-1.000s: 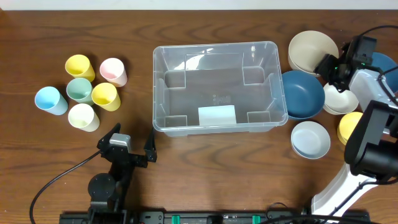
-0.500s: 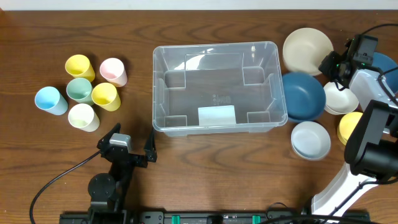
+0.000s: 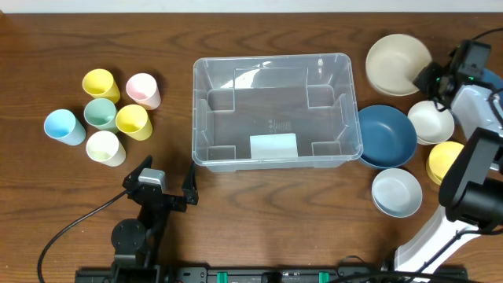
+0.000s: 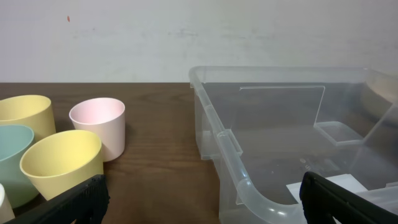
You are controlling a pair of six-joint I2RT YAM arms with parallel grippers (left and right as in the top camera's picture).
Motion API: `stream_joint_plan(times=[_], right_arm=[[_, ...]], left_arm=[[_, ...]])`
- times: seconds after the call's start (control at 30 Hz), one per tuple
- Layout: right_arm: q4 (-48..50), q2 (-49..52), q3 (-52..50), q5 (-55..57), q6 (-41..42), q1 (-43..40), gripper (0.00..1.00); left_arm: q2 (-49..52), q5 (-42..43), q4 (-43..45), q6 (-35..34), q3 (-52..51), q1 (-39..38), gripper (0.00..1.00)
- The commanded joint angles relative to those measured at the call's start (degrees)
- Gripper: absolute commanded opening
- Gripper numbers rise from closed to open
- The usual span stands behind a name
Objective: Pack container
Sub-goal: 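Grasp the beige bowl rim with the right gripper and lift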
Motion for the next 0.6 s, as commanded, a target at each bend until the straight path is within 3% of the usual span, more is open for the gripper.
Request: stream_joint_plan(times=[0.0,0.23,0.57], right_arm=[[-2.2,-1.5,4.8,0.2,0.3,-1.6,0.01],[-12.0,-7.0,12.8,-3.3,-2.2,-1.9,0.02],[-21.2,-23.2,15.0,-21.1,-2.7,0.7,0.02]], left_arm=[[-0.3,0.7,-1.9,0.8,-1.0,-0.2,0.98],[-0.3,0.7,-1.9,0.8,-1.0,-0.2,0.98],[-0.3,0.7,-1.9,0.8,-1.0,-0.2,0.98]])
